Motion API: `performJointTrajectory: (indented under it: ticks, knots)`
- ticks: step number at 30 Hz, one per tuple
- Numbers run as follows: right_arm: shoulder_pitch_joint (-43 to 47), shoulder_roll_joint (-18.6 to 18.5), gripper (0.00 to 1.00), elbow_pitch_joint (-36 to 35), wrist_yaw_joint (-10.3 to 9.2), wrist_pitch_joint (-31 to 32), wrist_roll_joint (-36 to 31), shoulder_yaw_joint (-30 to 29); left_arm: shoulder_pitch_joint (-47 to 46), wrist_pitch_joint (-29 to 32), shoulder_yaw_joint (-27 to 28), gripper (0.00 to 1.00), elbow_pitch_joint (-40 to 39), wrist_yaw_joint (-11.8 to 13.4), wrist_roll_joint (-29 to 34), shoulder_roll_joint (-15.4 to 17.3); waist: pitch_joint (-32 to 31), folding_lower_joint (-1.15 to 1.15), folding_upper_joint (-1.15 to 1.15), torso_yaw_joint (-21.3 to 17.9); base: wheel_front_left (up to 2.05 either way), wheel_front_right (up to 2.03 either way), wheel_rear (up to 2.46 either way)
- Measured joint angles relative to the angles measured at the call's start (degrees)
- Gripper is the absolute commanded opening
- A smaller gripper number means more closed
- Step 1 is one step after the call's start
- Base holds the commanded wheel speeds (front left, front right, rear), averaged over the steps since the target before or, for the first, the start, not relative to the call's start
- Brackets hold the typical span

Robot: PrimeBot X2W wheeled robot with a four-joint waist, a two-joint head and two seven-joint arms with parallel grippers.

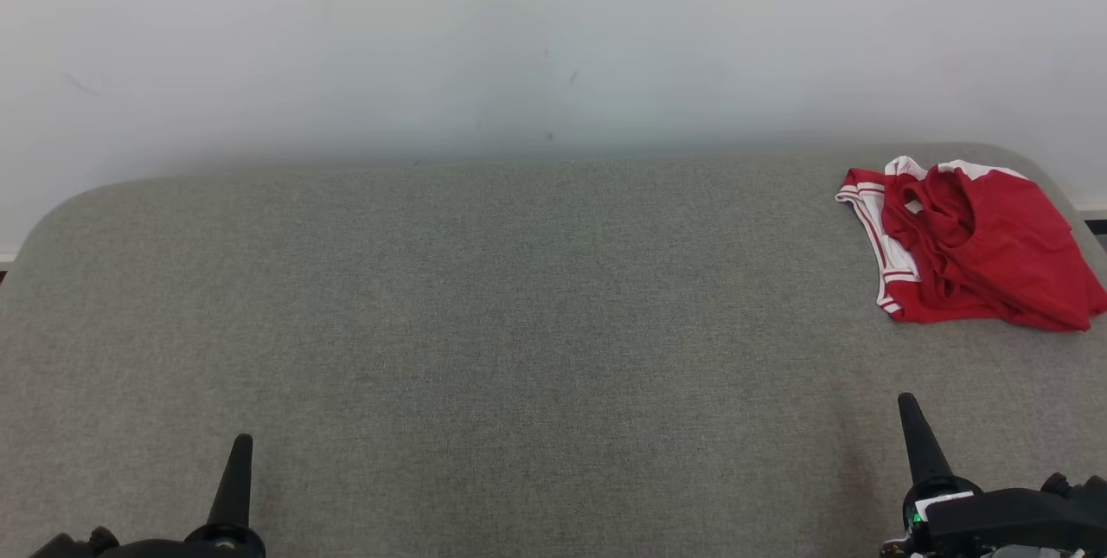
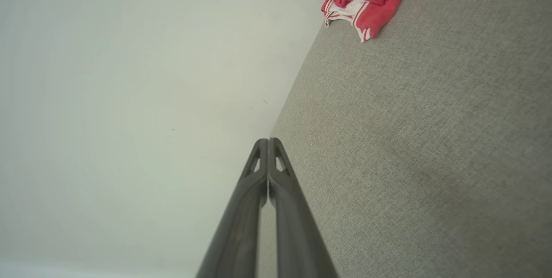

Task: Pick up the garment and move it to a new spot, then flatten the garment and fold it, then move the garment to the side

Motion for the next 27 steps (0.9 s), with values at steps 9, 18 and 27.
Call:
performJointTrajectory:
  ticks: [9,18,27]
  knots:
    - [-0.4,0.0,0.0,0.1,0.0,1.0,4.8,-0.5,-0.6,1.3,0.2,0.0,-0.1,-0.2,-4.3,-0.3,0.2,0.0,0.0,-0.1,0.0,0.0,0.0]
    - [-1.1,0.1,0.0,0.3,0.0,1.8,9.3,-0.9,-1.1,2.3,0.3,0.0,-0.1,-0.6,-8.5,-0.5,0.4,0.0,0.0,-0.2,0.0,0.0,0.0]
    - [-1.5,0.1,0.0,0.4,-0.01,2.7,13.3,-1.2,-1.5,3.3,0.5,0.0,-0.2,-0.7,-12.3,-0.7,0.5,0.0,0.0,-0.2,0.0,0.0,0.0]
